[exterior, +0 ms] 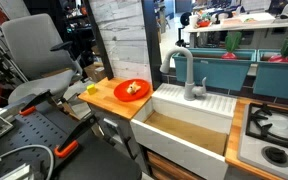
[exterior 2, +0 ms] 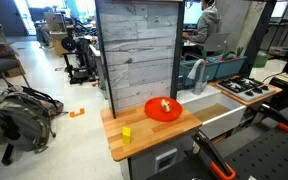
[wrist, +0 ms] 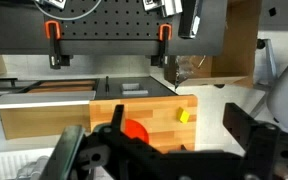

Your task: Move the grey faucet to the right

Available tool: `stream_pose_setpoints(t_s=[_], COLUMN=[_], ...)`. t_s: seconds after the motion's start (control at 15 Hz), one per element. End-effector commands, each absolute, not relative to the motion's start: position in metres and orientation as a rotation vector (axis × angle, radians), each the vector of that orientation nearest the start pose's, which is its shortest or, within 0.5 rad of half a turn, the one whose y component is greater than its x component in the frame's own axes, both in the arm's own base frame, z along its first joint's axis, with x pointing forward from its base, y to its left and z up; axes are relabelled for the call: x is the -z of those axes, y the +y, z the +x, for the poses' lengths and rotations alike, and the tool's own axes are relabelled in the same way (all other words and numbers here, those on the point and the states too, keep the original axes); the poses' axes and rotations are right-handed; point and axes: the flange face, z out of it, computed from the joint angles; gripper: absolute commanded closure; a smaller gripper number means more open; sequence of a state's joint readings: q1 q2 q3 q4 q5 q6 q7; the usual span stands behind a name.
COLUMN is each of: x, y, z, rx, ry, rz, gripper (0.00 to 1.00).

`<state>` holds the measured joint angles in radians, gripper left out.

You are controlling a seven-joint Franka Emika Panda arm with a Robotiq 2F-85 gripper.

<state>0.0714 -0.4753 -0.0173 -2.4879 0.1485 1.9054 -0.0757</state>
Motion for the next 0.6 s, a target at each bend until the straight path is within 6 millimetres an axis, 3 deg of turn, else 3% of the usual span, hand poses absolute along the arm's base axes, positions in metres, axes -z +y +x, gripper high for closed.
stream_pose_setpoints(t_s=[0.0, 0.47, 0.53], x=[-0.4479, -0.4487, -0.4480], y=[0.0313, 0.0313, 0.0268], z=[0.3867, 0.3870, 0.3939], rx=[-0.158, -0.155, -0.085], ry=[-0.113, -0.114, -0.033], rz=[-2.989, -2.989, -2.961], gripper=[0.00, 0.00, 0.00])
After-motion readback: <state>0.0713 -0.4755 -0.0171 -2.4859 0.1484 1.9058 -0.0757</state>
